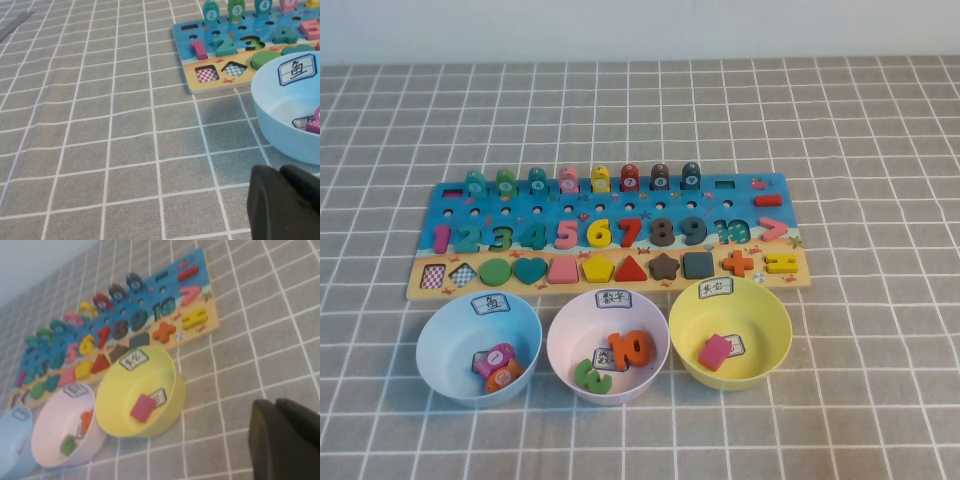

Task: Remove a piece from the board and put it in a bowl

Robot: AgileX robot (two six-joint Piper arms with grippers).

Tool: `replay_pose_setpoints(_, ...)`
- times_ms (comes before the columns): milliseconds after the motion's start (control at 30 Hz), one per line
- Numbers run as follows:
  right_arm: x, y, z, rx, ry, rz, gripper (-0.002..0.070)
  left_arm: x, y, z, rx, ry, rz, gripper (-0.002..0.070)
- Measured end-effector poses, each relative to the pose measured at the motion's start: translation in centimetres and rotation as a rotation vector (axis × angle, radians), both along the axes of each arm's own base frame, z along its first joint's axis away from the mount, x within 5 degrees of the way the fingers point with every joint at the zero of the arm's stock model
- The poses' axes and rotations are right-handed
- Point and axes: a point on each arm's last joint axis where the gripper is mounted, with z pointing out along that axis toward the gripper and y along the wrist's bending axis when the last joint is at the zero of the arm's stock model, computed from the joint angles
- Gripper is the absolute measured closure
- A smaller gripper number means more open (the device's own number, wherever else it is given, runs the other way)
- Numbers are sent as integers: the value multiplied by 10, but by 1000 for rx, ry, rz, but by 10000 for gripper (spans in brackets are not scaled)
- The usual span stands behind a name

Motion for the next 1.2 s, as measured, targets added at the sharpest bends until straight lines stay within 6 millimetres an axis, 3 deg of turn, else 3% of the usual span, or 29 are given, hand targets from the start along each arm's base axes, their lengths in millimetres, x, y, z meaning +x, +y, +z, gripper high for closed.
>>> replay_pose_setpoints(233, 39, 0, 48, -204, 187, 155, 694, 0, 0, 0, -2, 0, 1, 675)
replay_pose_setpoints(400, 76, -2, 66, -308, 278, 259, 694, 0, 0, 0, -2, 0, 1, 675)
replay_pose_setpoints(600, 121, 10, 66, -367, 368, 395, 694, 0, 0, 0, -2, 0, 1, 675)
replay_pose_setpoints(833, 168, 52, 57, -575, 425, 629, 694, 0, 0, 0, -2, 0, 1, 675)
replay_pose_setpoints(1033, 194, 90, 61, -847, 348, 931, 694, 0, 0, 0, -2, 0, 1, 675)
replay_pose_setpoints(1200, 214, 105, 63, -999, 236, 1143, 694, 0, 0, 0, -2, 0, 1, 675)
